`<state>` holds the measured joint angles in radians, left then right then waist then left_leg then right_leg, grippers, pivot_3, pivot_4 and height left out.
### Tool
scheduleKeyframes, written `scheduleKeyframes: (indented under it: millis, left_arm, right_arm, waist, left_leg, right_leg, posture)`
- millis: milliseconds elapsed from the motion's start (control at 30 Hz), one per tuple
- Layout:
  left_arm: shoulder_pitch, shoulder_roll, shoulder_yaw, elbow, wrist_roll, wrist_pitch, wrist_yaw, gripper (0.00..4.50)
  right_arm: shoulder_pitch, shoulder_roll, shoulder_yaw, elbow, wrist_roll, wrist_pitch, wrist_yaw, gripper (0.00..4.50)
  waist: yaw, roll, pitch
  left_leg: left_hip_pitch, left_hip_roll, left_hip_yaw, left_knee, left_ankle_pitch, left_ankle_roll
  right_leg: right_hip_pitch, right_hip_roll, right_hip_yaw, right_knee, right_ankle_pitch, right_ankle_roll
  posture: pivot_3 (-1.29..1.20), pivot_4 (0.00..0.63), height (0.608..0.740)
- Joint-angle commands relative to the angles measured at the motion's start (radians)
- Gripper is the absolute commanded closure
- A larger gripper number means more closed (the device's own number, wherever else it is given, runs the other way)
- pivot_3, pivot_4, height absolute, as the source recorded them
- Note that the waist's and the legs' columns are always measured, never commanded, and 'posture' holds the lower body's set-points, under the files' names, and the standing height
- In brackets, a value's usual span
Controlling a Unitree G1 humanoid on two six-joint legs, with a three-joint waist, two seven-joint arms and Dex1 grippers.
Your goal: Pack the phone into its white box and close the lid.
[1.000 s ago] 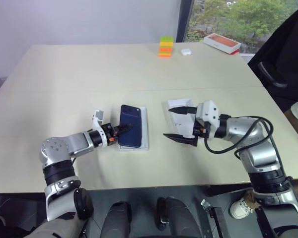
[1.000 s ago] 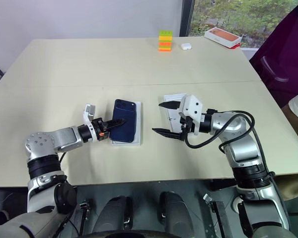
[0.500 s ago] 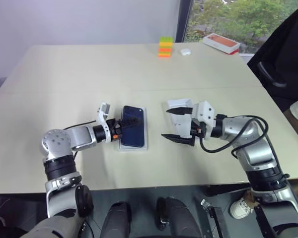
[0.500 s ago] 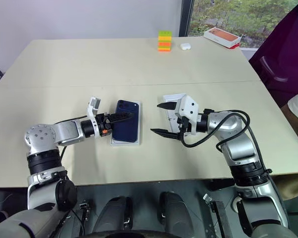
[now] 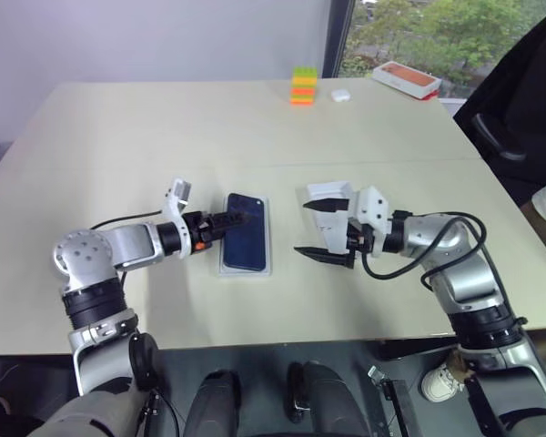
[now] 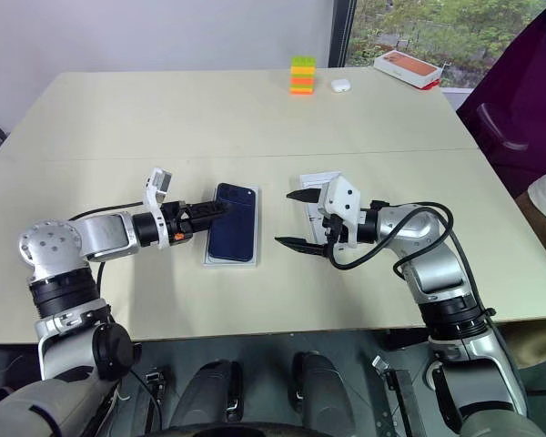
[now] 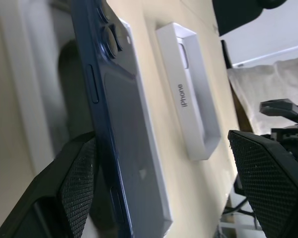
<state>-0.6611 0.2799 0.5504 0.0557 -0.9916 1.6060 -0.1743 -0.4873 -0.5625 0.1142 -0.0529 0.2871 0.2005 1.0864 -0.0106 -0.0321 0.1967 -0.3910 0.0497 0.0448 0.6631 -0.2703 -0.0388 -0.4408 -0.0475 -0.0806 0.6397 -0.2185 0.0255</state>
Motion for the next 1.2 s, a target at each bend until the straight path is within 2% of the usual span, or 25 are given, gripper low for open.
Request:
scheduleKeyframes:
  millis: [33,167,267,433,600,733,900,967,1033,1100,1167,1200]
  left_arm:
    - [0.002,0.026,-0.004,-0.052,-0.042,0.008,-0.008,0.31]
    - [0.037,0.097,-0.056,-0.147,-0.103,0.008,-0.058,0.31]
    - [0.044,0.168,-0.069,-0.163,-0.082,0.007,-0.099,0.31]
    - [0.046,0.228,-0.068,-0.165,-0.088,0.003,-0.151,0.31]
    - [0.101,0.281,-0.131,-0.242,0.008,-0.262,-0.268,0.31]
    - [0.167,0.339,-0.186,-0.256,0.056,-0.392,-0.383,0.31]
    - [0.259,0.409,-0.261,-0.261,0.195,-0.715,-0.612,0.31]
    - [0.276,0.421,-0.275,-0.242,0.214,-0.771,-0.67,0.31]
    - [0.287,0.413,-0.28,-0.213,0.232,-0.846,-0.729,0.31]
    - [0.305,0.398,-0.302,-0.185,0.281,-0.959,-0.781,0.31]
    - [0.323,0.371,-0.297,-0.17,0.32,-1.082,-0.809,0.31]
    - [0.325,0.373,-0.292,-0.161,0.308,-1.075,-0.821,0.31]
  right_arm:
    - [-0.022,0.005,-0.002,-0.012,0.002,-0.015,-0.005,0.0]
    - [-0.02,0.005,-0.005,-0.014,0.018,0.013,-0.001,0.0]
    - [-0.026,0.008,-0.01,-0.009,0.026,0.032,-0.003,0.0]
    - [-0.033,0.01,-0.009,-0.001,0.023,0.033,-0.002,0.0]
    - [-0.061,0.028,-0.008,0.014,0.019,0.066,-0.032,0.0]
    - [-0.083,0.039,-0.017,0.02,0.036,0.11,-0.047,0.0]
    - [-0.086,0.044,-0.014,0.03,0.017,0.136,-0.083,0.0]
    - [-0.089,0.046,0.002,0.032,0.003,0.175,-0.109,0.0]
    - [-0.113,0.065,0.037,0.044,-0.042,0.279,-0.187,0.0]
    - [-0.141,0.09,0.033,0.028,-0.014,0.434,-0.239,0.0]
    - [-0.15,0.093,0.025,-0.009,-0.001,0.488,-0.255,0.0]
    - [-0.156,0.095,0.016,-0.031,0.012,0.518,-0.262,0.0]
  waist:
    - [0.0,0.0,0.0]
    - [-0.003,0.0,0.0]
    - [-0.001,0.0,0.0]
    - [0.001,0.0,0.0]
    - [-0.001,0.0,0.0]
    - [-0.001,0.001,0.0]
    - [0.002,0.001,0.0]
    - [0.004,0.001,0.0]
    - [0.003,0.001,0.0]
    - [0.0,0.001,0.0]
    - [0.0,0.001,0.001]
    - [0.001,0.001,0.001]
  left_leg:
    - [0.0,0.0,0.0,0.0,0.0,0.0]
    - [0.0,0.0,0.0,0.0,0.0,0.0]
    - [0.0,0.0,0.0,0.0,0.001,-0.001]
    - [0.0,0.0,0.0,0.0,0.001,-0.001]
    - [0.0,0.0,0.0,0.0,0.001,-0.001]
    - [0.0,0.0,0.001,0.0,0.001,-0.001]
    - [-0.001,0.0,0.001,0.0,0.001,-0.001]
    - [-0.001,0.0,0.001,0.0,0.001,-0.001]
    - [-0.001,0.0,0.001,0.0,0.001,-0.001]
    - [-0.001,0.0,0.001,0.0,0.001,-0.001]
    - [-0.001,0.0,0.001,0.0,0.0,-0.001]
    - [-0.002,0.0,0.001,0.0,0.0,0.0]
  right_leg:
    - [0.0,0.0,0.0,0.0,0.0,0.0]
    - [0.0,0.0,0.0,0.0,0.0,0.0]
    - [0.0,0.0,0.0,0.001,0.0,0.0]
    - [0.0,-0.001,0.0,0.001,0.0,0.0]
    - [0.0,-0.001,0.0,0.0,0.0,0.0]
    - [-0.001,0.0,0.001,0.0,0.0,0.0]
    - [-0.001,0.0,0.0,0.0,0.0,-0.001]
    - [-0.001,-0.001,0.0,0.0,0.0,-0.001]
    - [-0.001,-0.001,0.0,0.0,0.0,-0.001]
    - [-0.002,-0.001,0.0,0.0,0.0,-0.001]
    - [-0.002,-0.001,0.0,0.0,0.0,-0.001]
    - [-0.003,0.0,0.0,0.0,0.0,-0.001]
  posture:
    - [0.0,0.15,0.74]
    - [0.0,0.15,0.74]
    - [0.0,0.15,0.74]
    - [0.0,0.15,0.74]
    - [0.0,0.15,0.74]
    - [0.0,0.15,0.74]
    - [0.0,0.15,0.74]
    - [0.0,0.15,0.74]
    - [0.0,0.15,0.74]
    - [0.0,0.15,0.74]
    - [0.0,0.15,0.74]
    - [0.0,0.15,0.74]
